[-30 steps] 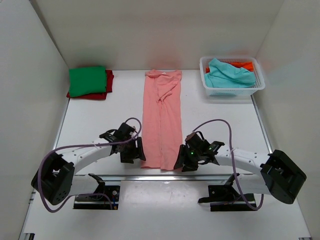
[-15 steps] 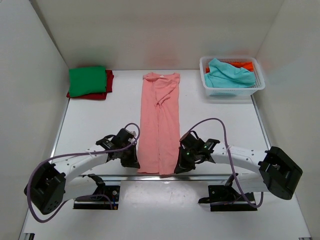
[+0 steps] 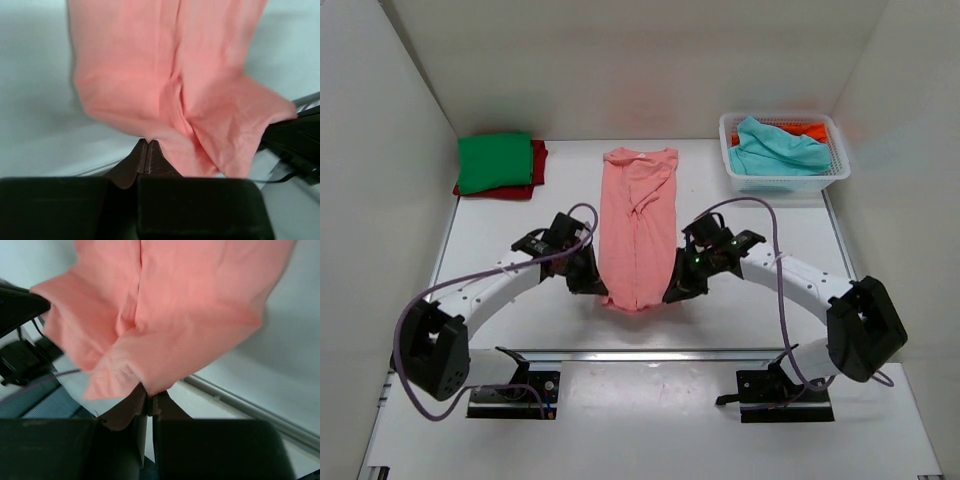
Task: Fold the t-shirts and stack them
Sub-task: Grab the bottom of the folded rectangular tshirt with both arms, then fold the folded rectangular tshirt in 1/3 of the way, then grab one side of the 2/3 rectangular tshirt with both arms
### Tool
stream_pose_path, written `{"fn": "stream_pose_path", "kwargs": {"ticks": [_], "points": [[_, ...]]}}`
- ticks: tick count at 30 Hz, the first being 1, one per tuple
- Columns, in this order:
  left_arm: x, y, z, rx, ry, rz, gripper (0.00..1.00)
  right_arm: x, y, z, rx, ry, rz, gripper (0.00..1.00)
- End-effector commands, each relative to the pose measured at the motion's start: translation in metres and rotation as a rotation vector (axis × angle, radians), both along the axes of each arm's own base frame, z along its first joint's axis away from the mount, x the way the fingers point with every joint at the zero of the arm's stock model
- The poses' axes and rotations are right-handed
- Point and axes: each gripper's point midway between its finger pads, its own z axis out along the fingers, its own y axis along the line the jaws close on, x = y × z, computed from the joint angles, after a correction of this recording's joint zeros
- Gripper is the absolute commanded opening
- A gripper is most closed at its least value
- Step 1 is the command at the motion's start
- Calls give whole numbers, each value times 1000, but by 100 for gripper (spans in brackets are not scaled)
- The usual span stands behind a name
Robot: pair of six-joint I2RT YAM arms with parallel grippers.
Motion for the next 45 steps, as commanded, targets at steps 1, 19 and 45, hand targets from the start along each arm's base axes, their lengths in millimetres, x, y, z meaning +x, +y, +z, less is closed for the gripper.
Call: {"fn": "stream_pose_path", "kwargs": {"ticks": [1, 19, 45], "points": [[38, 6, 15, 2, -43, 61, 0, 25, -10, 10, 21, -34, 41, 0], [190, 19, 6, -44, -29, 265, 0, 176, -23, 2, 91, -90, -12, 0], [258, 41, 12, -150, -79, 374, 64, 255, -54, 12, 28, -264, -272, 51]]}}
